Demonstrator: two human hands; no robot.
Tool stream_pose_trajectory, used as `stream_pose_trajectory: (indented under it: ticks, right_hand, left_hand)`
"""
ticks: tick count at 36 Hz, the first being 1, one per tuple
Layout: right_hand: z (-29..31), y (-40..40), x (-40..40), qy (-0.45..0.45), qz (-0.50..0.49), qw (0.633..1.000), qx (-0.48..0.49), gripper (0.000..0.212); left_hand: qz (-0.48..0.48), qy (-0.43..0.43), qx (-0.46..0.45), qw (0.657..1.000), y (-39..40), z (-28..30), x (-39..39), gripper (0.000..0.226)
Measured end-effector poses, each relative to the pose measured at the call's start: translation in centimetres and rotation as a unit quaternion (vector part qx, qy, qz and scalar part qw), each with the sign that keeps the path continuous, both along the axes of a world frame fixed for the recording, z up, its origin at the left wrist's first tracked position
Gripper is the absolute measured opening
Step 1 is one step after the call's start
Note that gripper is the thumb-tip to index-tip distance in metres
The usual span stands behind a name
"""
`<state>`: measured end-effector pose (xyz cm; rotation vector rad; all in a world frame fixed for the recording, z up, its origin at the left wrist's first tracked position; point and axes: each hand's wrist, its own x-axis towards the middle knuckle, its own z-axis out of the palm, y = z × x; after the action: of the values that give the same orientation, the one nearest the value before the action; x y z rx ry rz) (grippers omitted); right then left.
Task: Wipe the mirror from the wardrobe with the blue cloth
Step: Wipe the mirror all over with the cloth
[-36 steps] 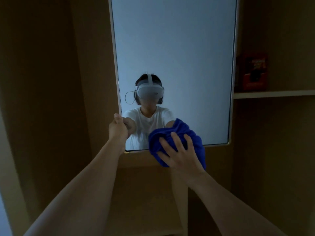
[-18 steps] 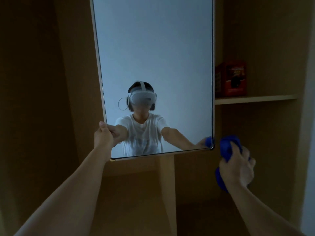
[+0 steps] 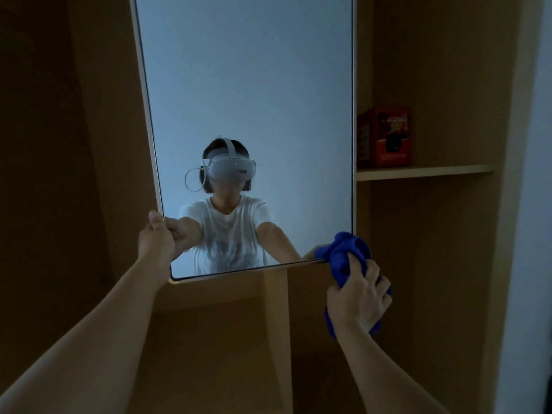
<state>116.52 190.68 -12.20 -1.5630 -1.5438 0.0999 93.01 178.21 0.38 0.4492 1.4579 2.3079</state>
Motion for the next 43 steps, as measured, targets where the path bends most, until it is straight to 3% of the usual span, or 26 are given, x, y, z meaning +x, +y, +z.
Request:
stream_pose_trajectory:
  ticks: [3, 5, 9, 15, 19, 24, 29, 33, 43]
  right_hand:
    - [1.1, 0.0, -0.9, 0.090, 0.021, 0.996, -0.020, 0.062]
    - [1.3, 0.0, -1.3, 0.123, 0.031, 0.992, -0.023, 0.058]
    - [0.9, -0.2, -1.7, 0.108, 0.046, 0.993, 0.012, 0.053]
    - [0.0, -2.0, -4.1, 0.063, 0.099, 0.990, 0.074, 0.050]
    - [0.2, -2.1, -4.0, 0.088, 0.146, 0.983, 0.071, 0.047]
    - [0.7, -1.1, -1.6, 0.177, 0.047, 0.983, 0.028, 0.058]
    - [1.0, 0.2, -0.1, 0.096, 0.032, 0.995, -0.014, 0.061]
    - [1.1, -0.3, -1.5, 0.123, 0.036, 0.992, -0.019, 0.057]
    - [-0.8, -5.3, -7.8, 0.065, 0.122, 0.987, 0.079, 0.060]
  left_hand:
    - [0.004, 0.015, -0.006, 1.000, 0.2, -0.2, 0.1, 0.062]
    - [0.050, 0.047, -0.061, 0.996, 0.4, -0.5, -0.1, 0.062]
    - [0.108, 0.116, -0.114, 0.981, 0.4, -1.0, -0.4, 0.062]
    - [0.091, 0.130, -0.125, 0.979, 0.6, -1.4, -1.5, 0.063]
    - [0.090, 0.133, -0.126, 0.979, 0.7, -1.4, -1.8, 0.065]
    - [0.081, 0.138, -0.124, 0.979, 0.6, -1.3, -1.5, 0.064]
    - [0.083, 0.155, -0.110, 0.978, 0.7, -1.6, -1.7, 0.065]
    - [0.094, 0.149, -0.108, 0.978, 0.9, -1.6, -1.7, 0.057]
    - [0.092, 0.147, -0.125, 0.977, 1.6, -1.9, -2.8, 0.065]
